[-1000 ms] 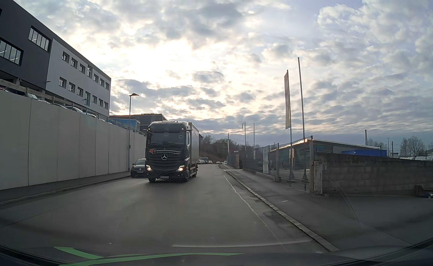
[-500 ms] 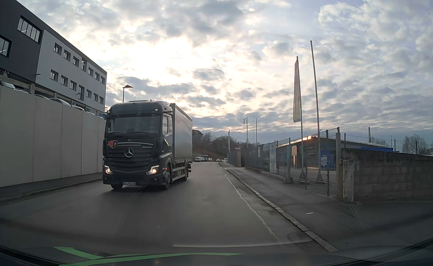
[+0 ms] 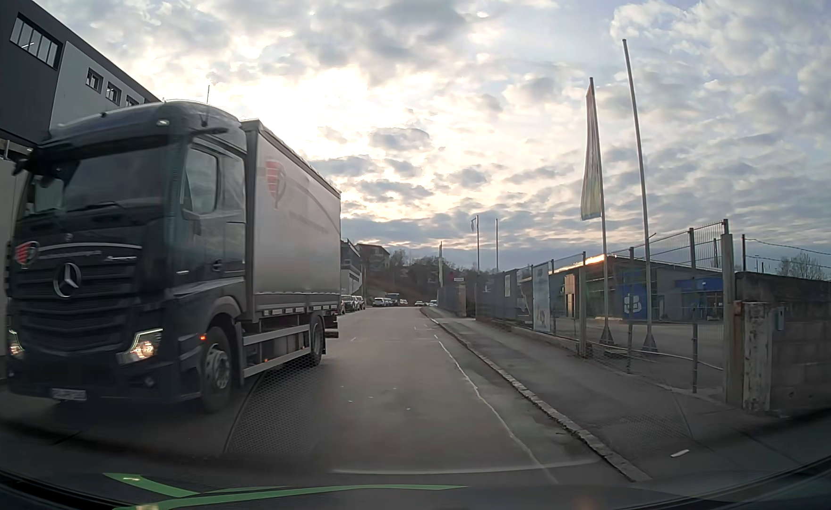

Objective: Follow the waypoints while adhering to traffic rules and regulations

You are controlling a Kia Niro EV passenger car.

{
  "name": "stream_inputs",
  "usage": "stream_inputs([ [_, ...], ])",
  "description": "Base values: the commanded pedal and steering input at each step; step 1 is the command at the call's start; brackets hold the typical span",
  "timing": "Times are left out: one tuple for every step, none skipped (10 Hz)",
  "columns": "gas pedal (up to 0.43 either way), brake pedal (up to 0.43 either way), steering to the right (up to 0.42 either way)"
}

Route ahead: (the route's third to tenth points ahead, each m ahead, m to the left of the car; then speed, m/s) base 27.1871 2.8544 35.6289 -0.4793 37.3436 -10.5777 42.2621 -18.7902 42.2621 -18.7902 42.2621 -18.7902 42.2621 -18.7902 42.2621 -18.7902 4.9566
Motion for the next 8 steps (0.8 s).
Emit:
stream_inputs([
  [0.24, 0.0, -0.003],
  [0.26, 0.0, -0.01],
  [0.268, 0.0, -0.02],
  [0.28, 0.0, -0.026],
  [0.287, 0.0, -0.029],
  [0.287, 0.0, -0.029],
  [0.287, 0.0, -0.029],
  [0.287, 0.0, -0.029],
])
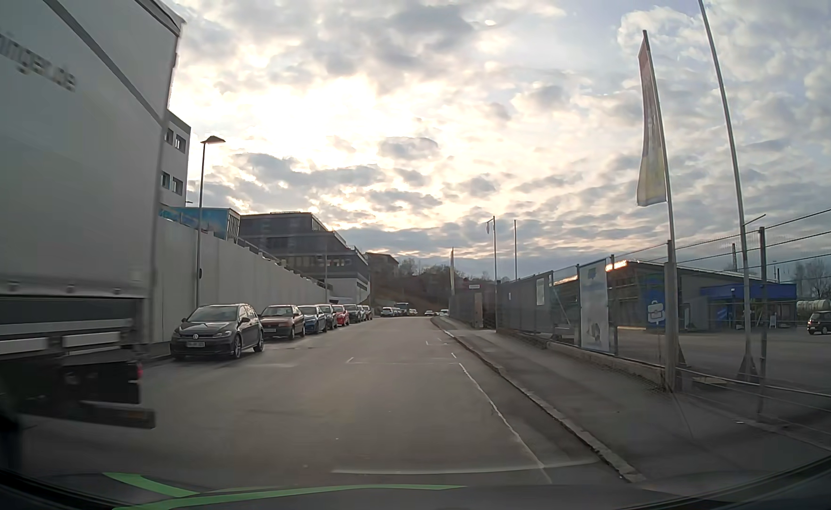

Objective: Follow the waypoints while adhering to traffic rules and regulations

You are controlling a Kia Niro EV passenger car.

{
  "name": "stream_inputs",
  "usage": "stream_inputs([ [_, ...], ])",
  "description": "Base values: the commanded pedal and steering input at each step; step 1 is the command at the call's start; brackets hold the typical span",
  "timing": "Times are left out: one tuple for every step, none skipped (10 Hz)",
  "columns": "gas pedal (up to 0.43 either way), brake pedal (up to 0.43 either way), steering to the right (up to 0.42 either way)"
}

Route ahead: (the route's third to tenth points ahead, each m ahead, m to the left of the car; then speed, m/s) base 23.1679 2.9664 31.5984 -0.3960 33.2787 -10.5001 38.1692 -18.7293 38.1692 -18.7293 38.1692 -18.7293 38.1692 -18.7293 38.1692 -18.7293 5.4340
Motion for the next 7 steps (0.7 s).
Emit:
stream_inputs([
  [0.287, 0.0, -0.029],
  [0.287, 0.0, -0.029],
  [0.287, 0.0, -0.029],
  [0.287, 0.0, -0.029],
  [0.287, 0.0, -0.029],
  [0.287, 0.0, -0.029],
  [0.287, 0.0, -0.029],
])
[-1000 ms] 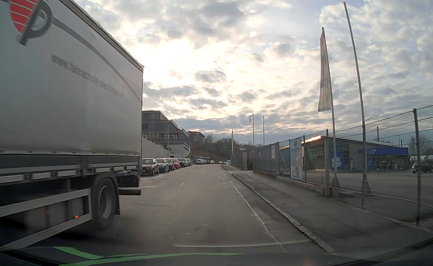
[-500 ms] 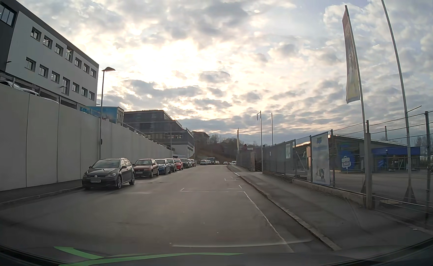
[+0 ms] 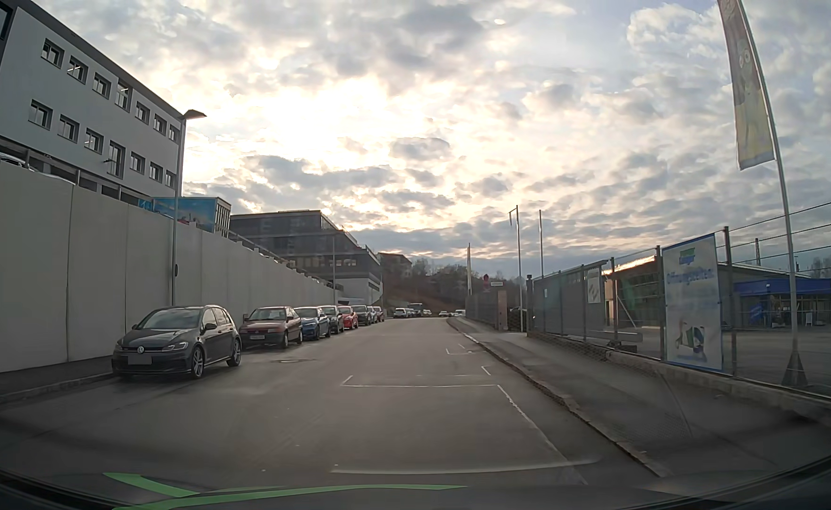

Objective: Follow the waypoints while adhering to traffic rules and regulations

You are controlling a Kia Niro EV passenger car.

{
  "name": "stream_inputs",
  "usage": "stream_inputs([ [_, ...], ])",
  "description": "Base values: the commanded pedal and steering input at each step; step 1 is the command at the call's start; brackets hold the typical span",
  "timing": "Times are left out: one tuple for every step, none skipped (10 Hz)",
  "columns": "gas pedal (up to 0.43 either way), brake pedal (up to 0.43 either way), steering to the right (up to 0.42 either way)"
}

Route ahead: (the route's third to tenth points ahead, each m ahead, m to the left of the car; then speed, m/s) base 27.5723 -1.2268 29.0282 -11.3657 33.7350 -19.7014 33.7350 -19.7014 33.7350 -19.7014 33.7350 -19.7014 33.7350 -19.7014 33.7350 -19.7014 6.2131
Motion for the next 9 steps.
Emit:
stream_inputs([
  [0.287, 0.0, -0.028],
  [0.287, 0.0, -0.025],
  [0.287, 0.0, -0.022],
  [0.28, 0.0, -0.02],
  [0.26, 0.0, -0.016],
  [0.209, 0.0, -0.008],
  [0.13, 0.0, -0.001],
  [0.008, 0.0, -0.001],
  [0.0, 0.0, 0.0],
])
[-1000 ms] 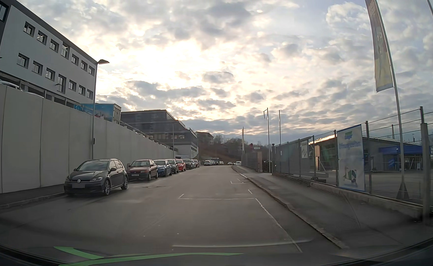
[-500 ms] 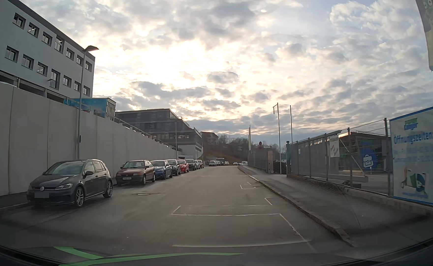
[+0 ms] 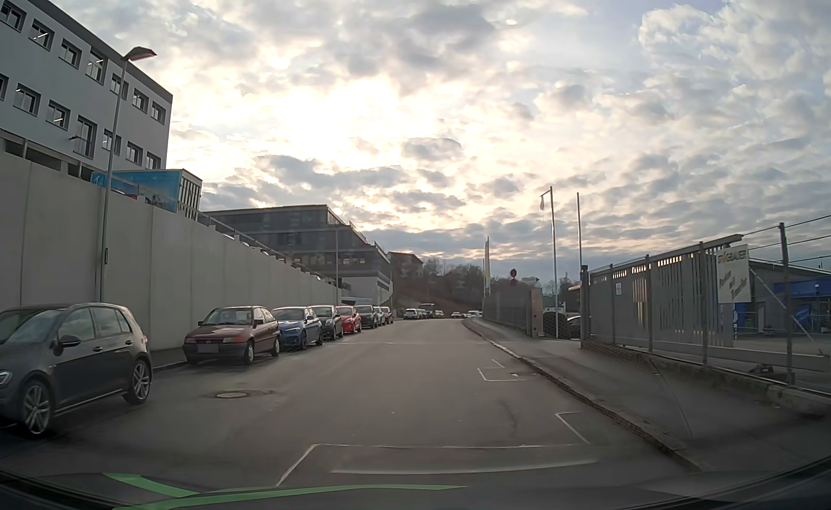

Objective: Follow the waypoints while adhering to traffic rules and regulations

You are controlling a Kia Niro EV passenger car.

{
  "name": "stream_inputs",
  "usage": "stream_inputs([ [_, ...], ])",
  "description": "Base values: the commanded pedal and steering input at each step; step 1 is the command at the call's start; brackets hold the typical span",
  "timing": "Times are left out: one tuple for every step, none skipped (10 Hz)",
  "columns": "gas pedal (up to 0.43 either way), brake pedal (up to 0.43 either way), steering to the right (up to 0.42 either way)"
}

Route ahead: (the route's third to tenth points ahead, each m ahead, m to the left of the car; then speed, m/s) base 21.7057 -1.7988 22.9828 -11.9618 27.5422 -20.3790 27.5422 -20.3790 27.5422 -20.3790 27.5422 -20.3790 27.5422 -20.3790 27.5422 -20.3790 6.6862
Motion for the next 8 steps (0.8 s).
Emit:
stream_inputs([
  [0.0, 0.0, 0.0],
  [0.0, 0.0, 0.0],
  [0.0, 0.0, 0.0],
  [0.0, 0.0, 0.0],
  [0.0, 0.0, 0.0],
  [0.0, 0.0, 0.0],
  [0.0, 0.018, 0.0],
  [0.0, 0.055, 0.0],
])
